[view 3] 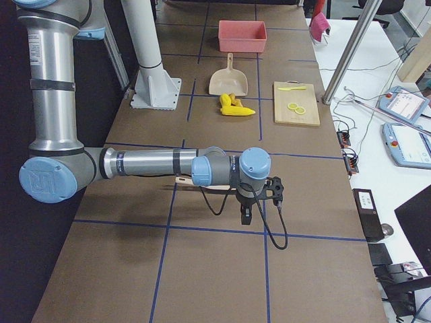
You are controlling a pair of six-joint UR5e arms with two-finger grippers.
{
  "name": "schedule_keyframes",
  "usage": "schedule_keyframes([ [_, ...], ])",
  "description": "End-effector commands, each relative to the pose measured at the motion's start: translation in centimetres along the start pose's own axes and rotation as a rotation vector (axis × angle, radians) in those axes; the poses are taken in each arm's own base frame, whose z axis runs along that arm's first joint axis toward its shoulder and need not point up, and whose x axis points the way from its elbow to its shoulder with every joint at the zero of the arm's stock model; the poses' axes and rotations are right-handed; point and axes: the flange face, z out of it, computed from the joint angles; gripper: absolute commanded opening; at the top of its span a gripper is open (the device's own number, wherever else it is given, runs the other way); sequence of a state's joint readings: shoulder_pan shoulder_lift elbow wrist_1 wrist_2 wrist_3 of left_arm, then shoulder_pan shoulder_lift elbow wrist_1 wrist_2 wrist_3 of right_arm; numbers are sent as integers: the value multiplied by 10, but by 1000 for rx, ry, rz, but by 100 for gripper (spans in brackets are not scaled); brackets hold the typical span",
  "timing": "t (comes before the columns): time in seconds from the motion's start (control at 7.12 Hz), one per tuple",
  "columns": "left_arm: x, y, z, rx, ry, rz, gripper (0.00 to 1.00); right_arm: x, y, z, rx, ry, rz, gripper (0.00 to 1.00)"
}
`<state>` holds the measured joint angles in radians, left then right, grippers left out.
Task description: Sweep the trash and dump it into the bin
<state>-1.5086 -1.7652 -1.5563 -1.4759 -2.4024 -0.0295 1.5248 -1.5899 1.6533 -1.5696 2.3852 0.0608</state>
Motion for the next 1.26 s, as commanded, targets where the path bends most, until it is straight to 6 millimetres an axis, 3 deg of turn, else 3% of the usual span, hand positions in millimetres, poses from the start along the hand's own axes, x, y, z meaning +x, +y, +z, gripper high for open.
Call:
schedule_keyframes([
  [0.0,5,-3,-2,5,-29,12,100,0,3,-1,17,-1,-14,100],
  [0.14,4,-2,-3,8,-42,8,100,2,9,1,35,-4,-28,100],
  [0.28,18,-5,12,-12,-47,39,100,11,27,9,56,-11,-50,100],
  [0.42,23,-7,12,-6,-50,57,100,15,41,14,110,-15,-107,100],
  [0.56,25,-9,12,17,-50,86,100,12,43,12,136,-32,-40,100],
  [0.84,20,-8,20,22,-33,88,100,-9,50,21,96,-94,-16,99],
  [0.98,36,-9,19,20,40,108,100,-25,57,26,67,-143,-37,99],
  [1.12,71,-8,26,9,118,170,100,-54,75,26,44,-139,-5,99],
])
